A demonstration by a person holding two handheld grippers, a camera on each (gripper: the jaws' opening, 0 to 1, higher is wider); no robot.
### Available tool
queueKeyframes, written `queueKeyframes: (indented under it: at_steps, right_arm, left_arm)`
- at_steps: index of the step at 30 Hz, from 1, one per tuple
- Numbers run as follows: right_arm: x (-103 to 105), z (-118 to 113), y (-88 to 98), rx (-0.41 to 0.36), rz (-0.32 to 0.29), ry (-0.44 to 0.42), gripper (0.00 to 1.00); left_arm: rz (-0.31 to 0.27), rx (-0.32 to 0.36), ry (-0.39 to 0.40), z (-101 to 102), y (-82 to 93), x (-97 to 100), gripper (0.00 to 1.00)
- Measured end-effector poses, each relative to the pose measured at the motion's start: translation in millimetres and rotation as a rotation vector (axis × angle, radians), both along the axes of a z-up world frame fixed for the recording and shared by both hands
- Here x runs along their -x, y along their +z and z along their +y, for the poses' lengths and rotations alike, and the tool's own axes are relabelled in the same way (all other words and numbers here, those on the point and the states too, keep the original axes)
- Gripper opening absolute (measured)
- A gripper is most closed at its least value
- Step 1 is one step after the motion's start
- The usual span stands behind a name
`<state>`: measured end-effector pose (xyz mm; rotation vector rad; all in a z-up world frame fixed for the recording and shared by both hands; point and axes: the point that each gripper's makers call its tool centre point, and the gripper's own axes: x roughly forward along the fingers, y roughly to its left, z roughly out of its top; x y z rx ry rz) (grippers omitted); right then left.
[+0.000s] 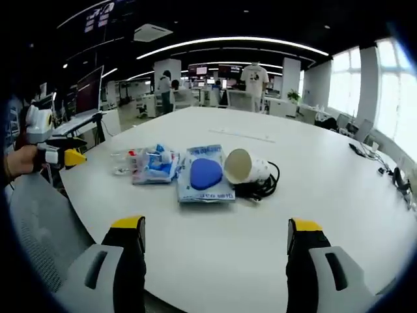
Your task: Arrange the tabletop items into an orderly group along one side of the table until the central work area is clear of visible clutter.
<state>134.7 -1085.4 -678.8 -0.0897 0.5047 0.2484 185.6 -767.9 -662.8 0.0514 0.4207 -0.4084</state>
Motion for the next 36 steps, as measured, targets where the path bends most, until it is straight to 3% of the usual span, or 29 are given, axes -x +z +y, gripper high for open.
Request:
queueKeyframes:
  at_steps: [12, 18, 32, 36]
  right_arm:
    - [-0.2, -3.5, 1.6, 0.006, 0.000, -0.017, 0.88]
    - [-2.4, -4.2, 11.1, 0.001, -0.041, -0.019, 0.87]
    - [-0.4, -3.7, 13.6, 0.011, -0.027, -0.013, 0.86]
    - [-2.1, -6.2, 13.5, 0.022, -0.016, -0.017, 0.85]
  left_arm:
    - [0.001, 0.003, 0.001, 0.1, -0.4, -0.4, 0.81]
    - [-0.001, 0.007, 0.003, 0.8, 0.4, -0.4, 0.81]
    - [0.003, 0.015, -0.015, -2.9, 0.6, 0.9, 0.80]
    - [-0.026, 0.048, -0.018, -5.3, 7.2, -0.1, 0.80]
